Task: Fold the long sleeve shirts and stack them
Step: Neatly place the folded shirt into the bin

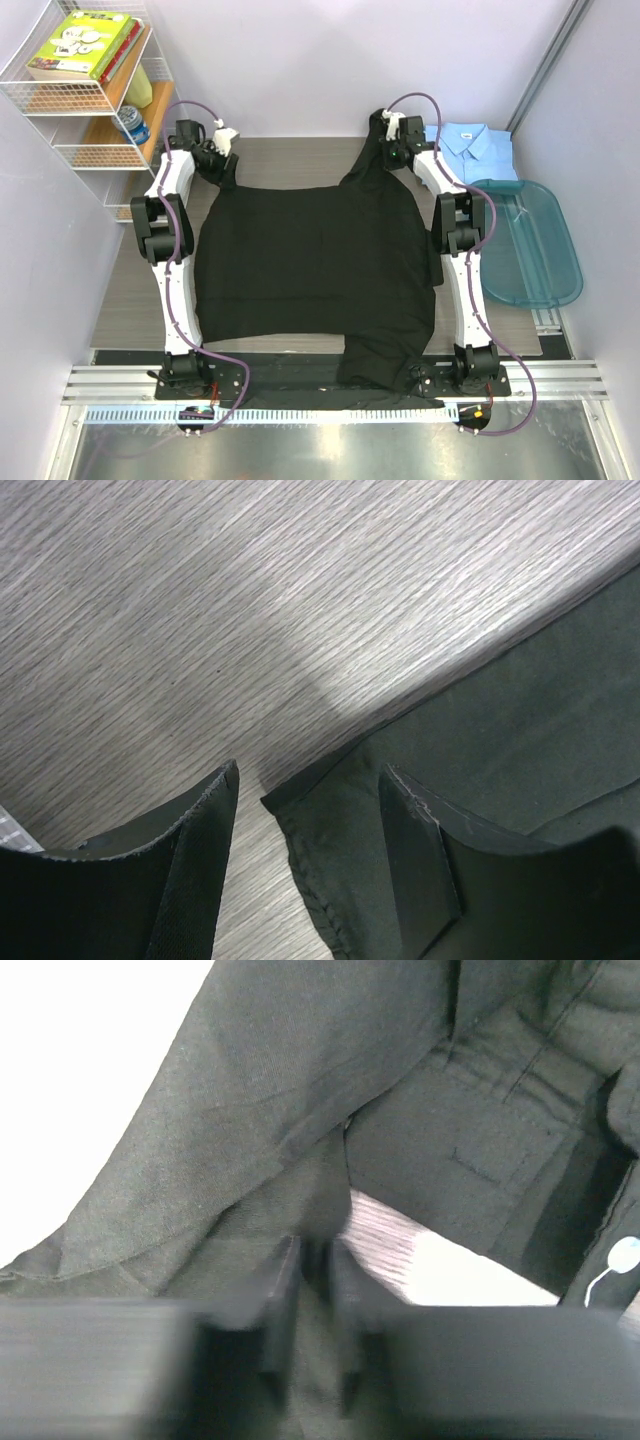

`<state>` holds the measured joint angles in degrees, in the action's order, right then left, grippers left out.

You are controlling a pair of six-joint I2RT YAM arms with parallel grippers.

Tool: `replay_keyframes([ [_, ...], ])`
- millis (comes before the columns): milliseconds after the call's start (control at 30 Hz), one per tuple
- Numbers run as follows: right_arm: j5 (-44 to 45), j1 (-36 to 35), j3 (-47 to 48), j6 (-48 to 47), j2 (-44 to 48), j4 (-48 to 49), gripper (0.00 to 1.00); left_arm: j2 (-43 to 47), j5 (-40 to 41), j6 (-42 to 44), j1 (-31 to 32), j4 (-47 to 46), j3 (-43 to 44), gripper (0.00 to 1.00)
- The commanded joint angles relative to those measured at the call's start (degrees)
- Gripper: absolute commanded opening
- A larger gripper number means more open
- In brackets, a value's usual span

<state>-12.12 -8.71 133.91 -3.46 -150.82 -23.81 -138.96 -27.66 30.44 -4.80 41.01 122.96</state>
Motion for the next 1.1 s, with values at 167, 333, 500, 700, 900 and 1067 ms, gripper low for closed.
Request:
replay_keyframes([
  [167,2.28,-0.17,0.22,-2.96,1.49,-2.38,0.01,0.35,-3.97,4.98,-0.56,2.84,2.64,0.58],
  [333,1.31,0.71,-0.4,-2.25,5.36,0.34,0.01,1.05,-5.65,6.48,-0.48,2.84,2.55,0.55],
  [500,-0.1,0.89,0.21,-2.34,6.77,0.96,0.01,-0.44,-6.61,8.23,-0.65,4.76,4.21,0.48],
  [700,-0.45,0.98,0.04,-2.69,6.77,0.79,0.01,-1.05,-5.66,10.96,-0.65,5.92,4.22,0.42],
  [900,-0.8,0.89,-0.22,-2.69,6.6,0.7,0.01,-1.41,-4.6,14.55,-0.48,7.94,3.96,0.42],
  [1067,-0.19,0.89,0.04,-3.57,6.33,0.78,0.01,-1.67,-2.14,16.15,-0.48,6.72,2.03,0.4],
])
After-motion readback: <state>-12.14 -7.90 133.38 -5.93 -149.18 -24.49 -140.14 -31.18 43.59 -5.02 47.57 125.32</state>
